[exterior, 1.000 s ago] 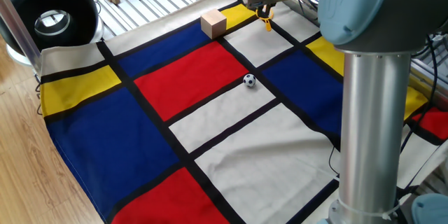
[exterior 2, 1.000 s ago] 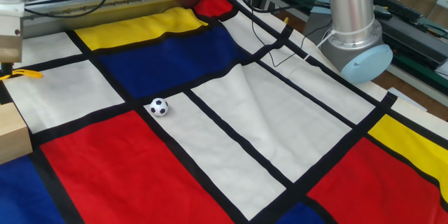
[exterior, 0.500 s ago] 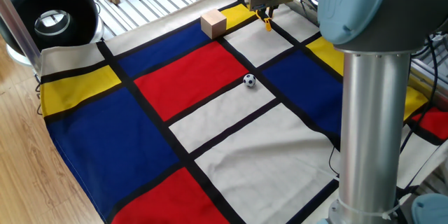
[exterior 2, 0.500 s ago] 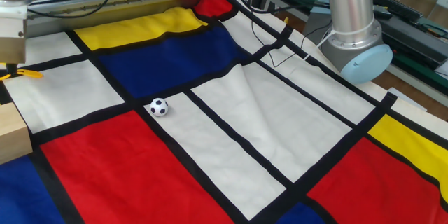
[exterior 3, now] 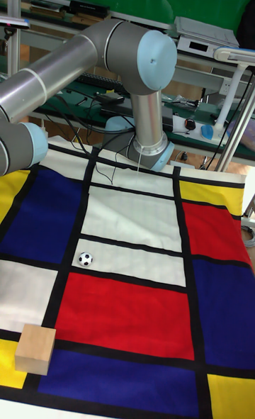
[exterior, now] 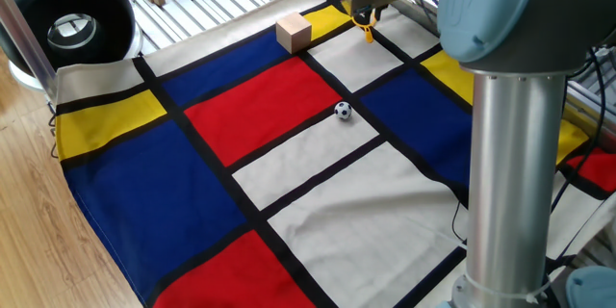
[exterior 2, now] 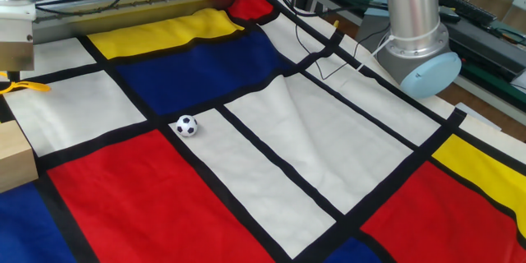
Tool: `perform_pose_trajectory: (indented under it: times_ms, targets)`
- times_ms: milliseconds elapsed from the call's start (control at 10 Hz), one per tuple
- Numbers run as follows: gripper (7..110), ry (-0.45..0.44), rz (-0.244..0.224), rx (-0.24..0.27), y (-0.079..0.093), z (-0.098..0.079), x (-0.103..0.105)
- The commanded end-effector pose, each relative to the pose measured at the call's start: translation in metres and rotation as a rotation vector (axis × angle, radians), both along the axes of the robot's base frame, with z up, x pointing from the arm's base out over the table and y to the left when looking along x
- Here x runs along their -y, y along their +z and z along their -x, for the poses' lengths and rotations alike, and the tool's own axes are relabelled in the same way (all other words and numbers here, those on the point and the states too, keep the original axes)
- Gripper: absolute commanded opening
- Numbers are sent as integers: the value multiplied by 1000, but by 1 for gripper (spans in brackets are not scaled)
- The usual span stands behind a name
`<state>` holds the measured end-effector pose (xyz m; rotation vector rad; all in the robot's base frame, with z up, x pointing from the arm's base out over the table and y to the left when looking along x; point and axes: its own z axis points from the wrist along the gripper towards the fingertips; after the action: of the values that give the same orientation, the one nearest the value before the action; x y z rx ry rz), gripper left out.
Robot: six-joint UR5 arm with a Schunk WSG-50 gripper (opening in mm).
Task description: Attach the bubble ring to the ball
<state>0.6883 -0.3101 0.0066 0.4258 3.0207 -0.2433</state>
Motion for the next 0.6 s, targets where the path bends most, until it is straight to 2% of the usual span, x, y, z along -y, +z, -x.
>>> perform_pose_trajectory:
  times_ms: [0, 100, 200, 300, 400, 500]
  targets:
    - [22, 36, 33, 9, 3, -3, 9]
    - [22, 31, 21, 17, 2, -5, 6]
    - [22, 53, 6, 91, 4, -24, 2]
    - [22, 35, -61, 171, 5, -42, -14]
    - [44, -9, -124, 189, 2, -42, -21]
    - [44, -31, -148, 157, -3, -31, -22]
